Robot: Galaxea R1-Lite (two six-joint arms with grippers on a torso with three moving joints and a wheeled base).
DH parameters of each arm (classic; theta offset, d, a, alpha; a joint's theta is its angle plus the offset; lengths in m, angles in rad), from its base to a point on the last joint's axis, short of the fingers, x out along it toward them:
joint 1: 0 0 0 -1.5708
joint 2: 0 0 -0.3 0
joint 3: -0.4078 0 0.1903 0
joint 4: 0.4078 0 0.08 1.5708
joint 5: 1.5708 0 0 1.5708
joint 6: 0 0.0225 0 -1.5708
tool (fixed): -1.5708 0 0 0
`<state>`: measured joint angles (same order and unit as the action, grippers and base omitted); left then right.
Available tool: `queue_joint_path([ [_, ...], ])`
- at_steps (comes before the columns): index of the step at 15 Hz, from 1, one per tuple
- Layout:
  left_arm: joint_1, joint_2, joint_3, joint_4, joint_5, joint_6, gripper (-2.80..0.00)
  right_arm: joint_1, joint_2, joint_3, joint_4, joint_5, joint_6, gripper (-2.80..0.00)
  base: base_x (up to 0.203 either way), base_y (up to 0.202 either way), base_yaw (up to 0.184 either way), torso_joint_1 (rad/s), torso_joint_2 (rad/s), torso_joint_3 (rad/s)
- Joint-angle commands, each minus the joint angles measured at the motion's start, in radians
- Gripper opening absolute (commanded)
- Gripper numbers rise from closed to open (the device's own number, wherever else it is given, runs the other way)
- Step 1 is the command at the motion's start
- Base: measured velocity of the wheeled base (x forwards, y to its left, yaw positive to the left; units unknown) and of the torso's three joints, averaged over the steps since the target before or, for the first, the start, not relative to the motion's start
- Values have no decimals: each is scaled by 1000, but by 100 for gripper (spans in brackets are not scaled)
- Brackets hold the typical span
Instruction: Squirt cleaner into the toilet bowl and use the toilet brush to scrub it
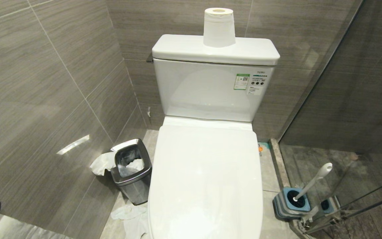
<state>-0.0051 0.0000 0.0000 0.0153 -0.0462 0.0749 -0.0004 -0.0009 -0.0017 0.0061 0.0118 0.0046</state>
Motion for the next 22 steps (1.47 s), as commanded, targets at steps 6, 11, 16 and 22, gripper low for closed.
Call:
queue_joint_path([
  [6,1,2,3,1,-2,27,-280,0,1,0,0,0,0,-280,0,0,0,0,0,0],
  [11,1,2,3,-2,-7,89,-280,0,1,0,0,0,0,-280,0,0,0,0,0,0],
  [16,1,1,3,-2,5,-15,-280,0,1,0,0,0,0,-280,0,0,0,0,0,0],
  [22,1,1,3,-2,6,-18,-280,0,1,0,0,0,0,-280,0,0,0,0,0,0],
])
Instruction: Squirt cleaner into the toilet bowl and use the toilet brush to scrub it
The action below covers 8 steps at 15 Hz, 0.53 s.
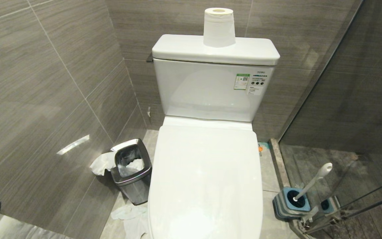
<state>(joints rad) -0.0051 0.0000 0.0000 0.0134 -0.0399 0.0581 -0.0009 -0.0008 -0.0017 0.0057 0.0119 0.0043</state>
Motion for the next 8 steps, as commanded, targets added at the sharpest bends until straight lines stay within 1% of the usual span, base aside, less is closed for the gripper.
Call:
queue_joint_path([
  [1,1,2,3,0,0,-4,-280,1,1,0,0,0,0,-280,0,0,0,0,0,0],
  [8,1,2,3,0,0,-4,-280,-1,1,0,0,0,0,-280,0,0,0,0,0,0],
])
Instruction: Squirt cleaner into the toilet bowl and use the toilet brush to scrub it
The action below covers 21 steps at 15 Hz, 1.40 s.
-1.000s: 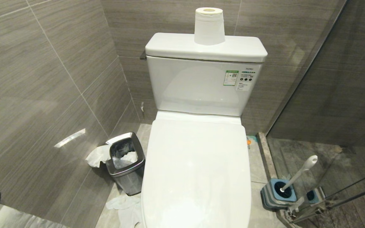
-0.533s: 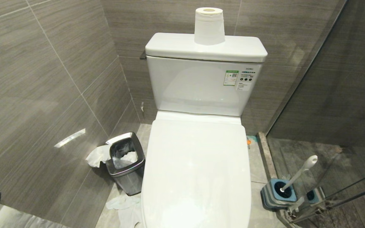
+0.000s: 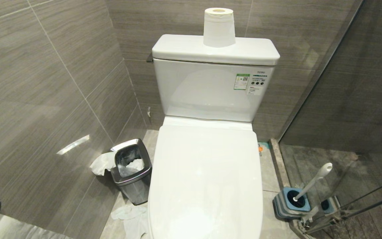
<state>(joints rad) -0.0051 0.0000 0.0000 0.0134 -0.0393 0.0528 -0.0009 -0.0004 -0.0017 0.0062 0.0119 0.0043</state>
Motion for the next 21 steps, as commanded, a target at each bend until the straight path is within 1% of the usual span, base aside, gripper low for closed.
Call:
queue_joint_path([
  [1,1,2,3,0,-1,-1,-280,-1,0,0,0,0,0,-280,0,0,0,0,0,0],
  [21,1,2,3,0,-1,0,-280,1,0,0,0,2,-6,-280,0,0,0,0,0,0],
])
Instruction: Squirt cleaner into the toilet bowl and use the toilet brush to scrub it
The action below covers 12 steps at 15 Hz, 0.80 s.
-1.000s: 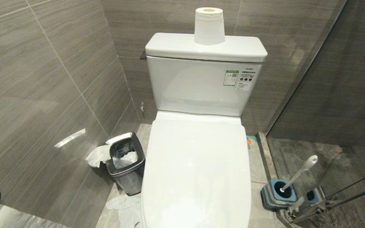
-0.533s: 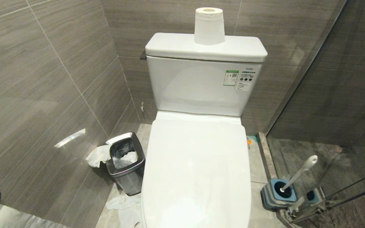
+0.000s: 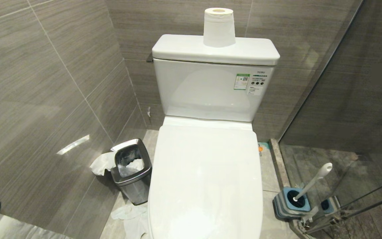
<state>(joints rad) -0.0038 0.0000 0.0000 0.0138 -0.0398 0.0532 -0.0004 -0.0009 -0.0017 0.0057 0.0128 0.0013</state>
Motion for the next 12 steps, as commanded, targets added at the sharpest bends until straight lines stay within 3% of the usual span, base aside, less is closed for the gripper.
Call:
queue_joint_path([
  [1,-1,0,3,0,0,0,-280,0,1,2,0,3,-11,-280,0,0,0,0,0,0],
  [12,-1,1,3,0,0,-1,-280,0,1,2,0,0,5,-280,0,0,0,0,0,0],
])
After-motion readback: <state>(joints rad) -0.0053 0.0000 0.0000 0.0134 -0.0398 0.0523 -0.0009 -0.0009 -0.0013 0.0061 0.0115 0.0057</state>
